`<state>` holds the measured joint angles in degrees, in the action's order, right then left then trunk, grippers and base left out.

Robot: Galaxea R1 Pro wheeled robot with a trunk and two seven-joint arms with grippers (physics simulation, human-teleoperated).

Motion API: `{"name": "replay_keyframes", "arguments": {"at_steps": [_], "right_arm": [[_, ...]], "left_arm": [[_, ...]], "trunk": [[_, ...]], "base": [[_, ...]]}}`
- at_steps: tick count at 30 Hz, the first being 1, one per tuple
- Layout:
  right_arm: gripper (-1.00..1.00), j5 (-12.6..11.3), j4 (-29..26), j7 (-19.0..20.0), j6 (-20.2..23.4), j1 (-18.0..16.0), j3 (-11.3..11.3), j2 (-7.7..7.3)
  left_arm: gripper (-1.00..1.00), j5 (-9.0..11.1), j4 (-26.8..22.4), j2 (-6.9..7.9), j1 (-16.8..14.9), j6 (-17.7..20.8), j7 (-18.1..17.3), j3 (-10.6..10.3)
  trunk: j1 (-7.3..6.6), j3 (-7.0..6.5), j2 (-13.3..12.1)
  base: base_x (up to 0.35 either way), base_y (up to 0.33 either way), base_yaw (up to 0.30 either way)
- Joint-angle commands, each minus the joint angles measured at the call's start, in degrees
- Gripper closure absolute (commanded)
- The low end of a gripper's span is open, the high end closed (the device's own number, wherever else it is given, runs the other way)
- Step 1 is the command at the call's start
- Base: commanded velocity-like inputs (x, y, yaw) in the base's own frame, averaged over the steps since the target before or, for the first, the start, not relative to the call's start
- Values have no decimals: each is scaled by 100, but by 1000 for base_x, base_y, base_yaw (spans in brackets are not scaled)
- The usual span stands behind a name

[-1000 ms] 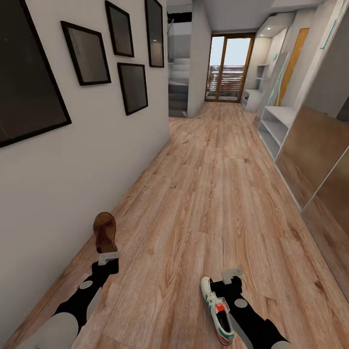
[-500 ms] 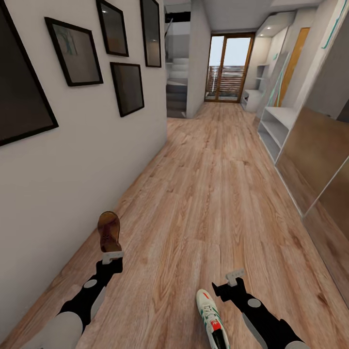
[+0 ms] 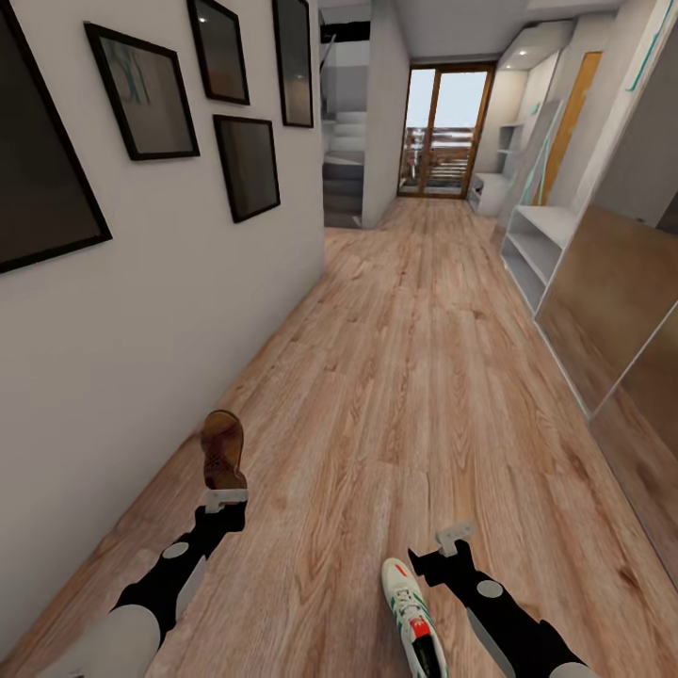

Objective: Pick up the two gym shoes and the two sandals from the corridor floor and place them onto the hallstand (shoe rack) in the corridor, making sure they are on the rack and not on the floor. Arrange them so the two gym shoes are next to each other and the two sandals are next to each other.

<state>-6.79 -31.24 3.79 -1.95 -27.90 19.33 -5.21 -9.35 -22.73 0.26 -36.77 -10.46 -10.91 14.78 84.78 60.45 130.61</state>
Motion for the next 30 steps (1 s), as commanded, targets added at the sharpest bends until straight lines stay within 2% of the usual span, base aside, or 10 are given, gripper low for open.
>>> {"name": "replay_keyframes", "arguments": {"at_steps": [1, 4, 7, 9, 14, 22, 30], "right_arm": [[-100, -60, 4, -21, -22, -5, 32, -4], [-100, -65, -2, -255, -24, -5, 29, -1], [-100, -84, -11, -611, -18, -5, 33, 1], [-100, -91, -17, -676, -16, -5, 39, 7], [-100, -94, -30, -702, -16, -5, 44, 11], [-100, -94, -27, -704, -16, -5, 45, 19], [-100, -94, -29, -704, -16, -5, 45, 18]], "left_arm": [[100, -57, 3, -7, -7, -22, -35, 51], [100, -101, 5, -21, -12, -17, -6, 62], [100, -305, 11, -25, -26, -5, 19, 80], [100, -370, 13, -26, -30, -2, 29, 85], [100, -399, 14, -26, -32, 0, 36, 93], [100, -392, 5, -22, -24, 0, 35, 87], [100, -384, 5, -23, -15, -9, 24, 87]], "trunk": [[21, 23, 43], [87, 77, 164], [153, 130, 284], [197, 166, 364], [307, 261, 565], [307, 269, 565], [307, 269, 565]], "base": [[0, 0, 0], [0, 0, 0], [0, 0, 0], [0, 0, 0], [0, 0, 0], [-6, 1, 0], [-255, 88, 0]]}}
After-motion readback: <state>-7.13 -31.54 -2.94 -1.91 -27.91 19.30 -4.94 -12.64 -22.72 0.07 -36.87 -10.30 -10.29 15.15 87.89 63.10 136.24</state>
